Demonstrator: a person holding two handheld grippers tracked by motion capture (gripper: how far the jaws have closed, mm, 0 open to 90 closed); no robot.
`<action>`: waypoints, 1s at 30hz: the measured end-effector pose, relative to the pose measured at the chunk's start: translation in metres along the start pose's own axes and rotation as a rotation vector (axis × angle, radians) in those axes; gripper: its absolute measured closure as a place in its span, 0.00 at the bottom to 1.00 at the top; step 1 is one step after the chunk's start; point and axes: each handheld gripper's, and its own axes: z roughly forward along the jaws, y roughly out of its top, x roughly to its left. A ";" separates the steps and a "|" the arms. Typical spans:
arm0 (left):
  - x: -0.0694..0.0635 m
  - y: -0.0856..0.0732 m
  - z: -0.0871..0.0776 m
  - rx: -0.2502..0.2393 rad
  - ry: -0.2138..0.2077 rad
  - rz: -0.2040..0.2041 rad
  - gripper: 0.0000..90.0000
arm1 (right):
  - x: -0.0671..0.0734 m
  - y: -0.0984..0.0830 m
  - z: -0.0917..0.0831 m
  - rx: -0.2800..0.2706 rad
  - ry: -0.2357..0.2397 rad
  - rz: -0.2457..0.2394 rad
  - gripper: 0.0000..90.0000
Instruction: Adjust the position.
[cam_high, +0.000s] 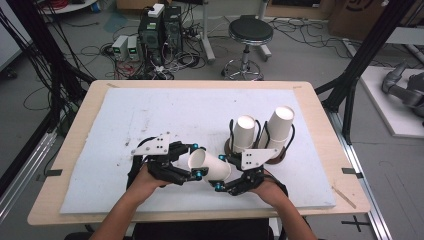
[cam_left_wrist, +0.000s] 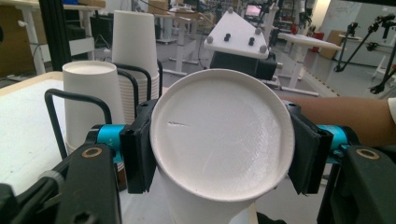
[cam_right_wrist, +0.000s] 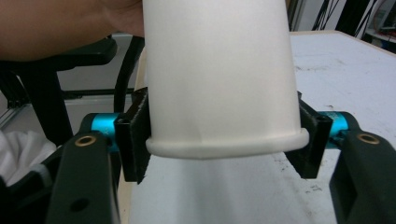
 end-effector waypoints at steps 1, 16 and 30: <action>0.001 0.000 0.000 0.008 -0.003 0.006 0.41 | 0.000 0.000 -0.001 0.002 0.000 0.000 0.42; -0.002 0.002 -0.002 0.150 0.035 0.094 0.32 | 0.000 -0.001 -0.001 0.076 -0.007 -0.034 0.46; 0.001 -0.005 0.001 0.177 -0.023 0.076 0.41 | 0.001 -0.002 0.001 0.099 0.012 -0.026 0.40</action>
